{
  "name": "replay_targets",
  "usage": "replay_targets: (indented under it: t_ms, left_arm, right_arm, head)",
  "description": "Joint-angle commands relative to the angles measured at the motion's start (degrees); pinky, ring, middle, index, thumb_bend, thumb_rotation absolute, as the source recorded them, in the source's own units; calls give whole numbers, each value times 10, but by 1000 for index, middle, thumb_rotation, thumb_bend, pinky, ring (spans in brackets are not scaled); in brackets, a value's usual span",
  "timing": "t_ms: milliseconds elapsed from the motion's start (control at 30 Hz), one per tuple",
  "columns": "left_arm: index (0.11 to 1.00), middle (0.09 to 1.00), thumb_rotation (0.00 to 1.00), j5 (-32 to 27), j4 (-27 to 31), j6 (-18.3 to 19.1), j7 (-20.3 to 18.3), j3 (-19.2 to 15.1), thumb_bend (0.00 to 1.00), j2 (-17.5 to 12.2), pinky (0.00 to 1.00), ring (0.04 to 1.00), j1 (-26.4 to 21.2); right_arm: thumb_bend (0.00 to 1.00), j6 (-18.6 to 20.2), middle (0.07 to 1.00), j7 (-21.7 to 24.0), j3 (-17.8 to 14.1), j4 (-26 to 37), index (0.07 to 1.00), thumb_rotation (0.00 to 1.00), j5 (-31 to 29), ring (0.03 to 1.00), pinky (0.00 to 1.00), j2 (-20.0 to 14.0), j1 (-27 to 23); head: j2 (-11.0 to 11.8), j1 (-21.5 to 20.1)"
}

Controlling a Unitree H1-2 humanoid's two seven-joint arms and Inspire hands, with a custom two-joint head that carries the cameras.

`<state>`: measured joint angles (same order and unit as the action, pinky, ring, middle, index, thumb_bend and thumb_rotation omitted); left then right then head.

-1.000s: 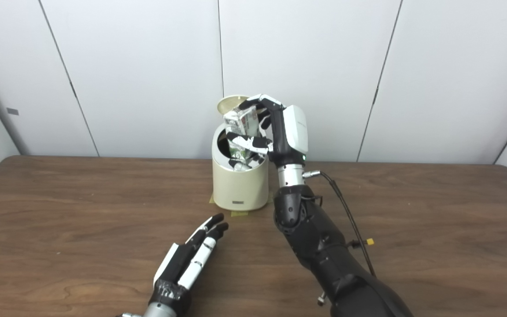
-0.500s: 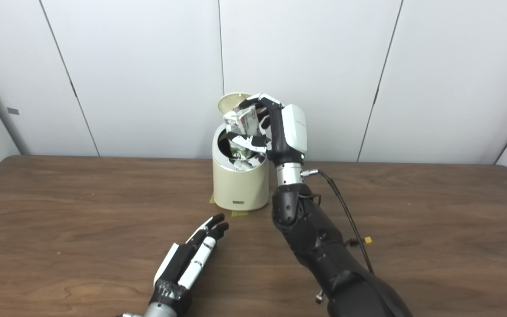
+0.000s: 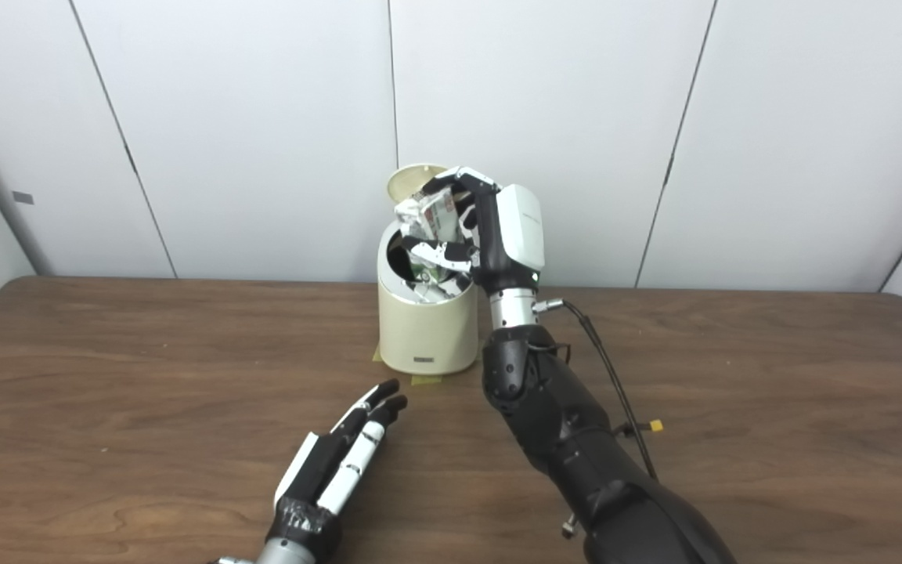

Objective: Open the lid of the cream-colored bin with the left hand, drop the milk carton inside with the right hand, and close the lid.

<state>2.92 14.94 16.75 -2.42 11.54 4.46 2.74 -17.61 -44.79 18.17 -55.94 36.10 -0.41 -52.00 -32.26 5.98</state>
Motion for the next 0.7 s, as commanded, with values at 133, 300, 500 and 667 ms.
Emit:
replay_targets:
  t_ms: [133,300,500,667]
  left_arm:
    - [923,909,719,1,6,3,-2,3,356,7,1000,963,-9]
    - [926,906,717,1,5,-1,-3,4,319,6,1000,957,-9]
    - [925,906,693,3,4,2,-2,3,284,5,1000,960,-11]
    - [929,907,650,1,5,0,-4,3,234,5,1000,961,-11]
  right_arm:
    - [524,25,749,-5,-4,34,494,142,12,451,223,-9,-25]
    - [524,18,744,-6,-5,34,494,142,8,621,690,-11,-20]
    - [524,16,731,7,-10,41,495,145,-2,682,783,-11,-16]
    - [524,13,702,9,-14,52,494,145,-3,674,778,-10,-11]
  head:
    - [-1,0]
    - [-1,0]
    - [-1,-2]
    - [-1,-2]
